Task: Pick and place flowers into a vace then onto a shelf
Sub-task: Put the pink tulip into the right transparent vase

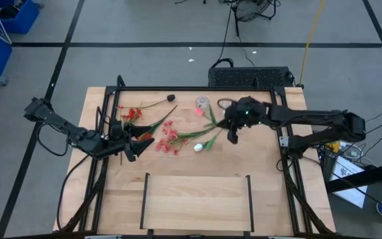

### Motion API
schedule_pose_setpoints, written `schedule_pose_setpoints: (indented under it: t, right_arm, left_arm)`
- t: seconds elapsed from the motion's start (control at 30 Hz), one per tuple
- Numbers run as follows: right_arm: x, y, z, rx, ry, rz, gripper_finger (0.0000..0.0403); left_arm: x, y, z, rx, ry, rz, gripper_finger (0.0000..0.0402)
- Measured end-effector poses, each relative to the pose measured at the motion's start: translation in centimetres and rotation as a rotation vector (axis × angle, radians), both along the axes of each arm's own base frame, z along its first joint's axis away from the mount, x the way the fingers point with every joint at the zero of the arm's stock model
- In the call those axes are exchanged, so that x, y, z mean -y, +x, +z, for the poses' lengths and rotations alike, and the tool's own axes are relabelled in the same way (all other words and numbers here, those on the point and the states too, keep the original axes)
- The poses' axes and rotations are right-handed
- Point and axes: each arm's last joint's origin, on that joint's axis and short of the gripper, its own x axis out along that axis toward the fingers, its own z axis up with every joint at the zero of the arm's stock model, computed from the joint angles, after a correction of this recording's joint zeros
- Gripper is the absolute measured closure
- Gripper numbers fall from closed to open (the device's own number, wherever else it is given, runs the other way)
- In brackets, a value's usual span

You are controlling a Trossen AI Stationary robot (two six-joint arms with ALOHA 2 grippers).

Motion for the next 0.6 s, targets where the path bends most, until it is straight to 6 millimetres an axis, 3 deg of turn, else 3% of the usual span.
schedule_pose_setpoints:
  t: [0.6]
  right_arm:
    - [5.8,-1.5,3.8,0.353,-0.129,-0.297,0.0401]
  left_arm:
    - [0.0,0.0,0.0,0.000,0.001,0.000,0.0002]
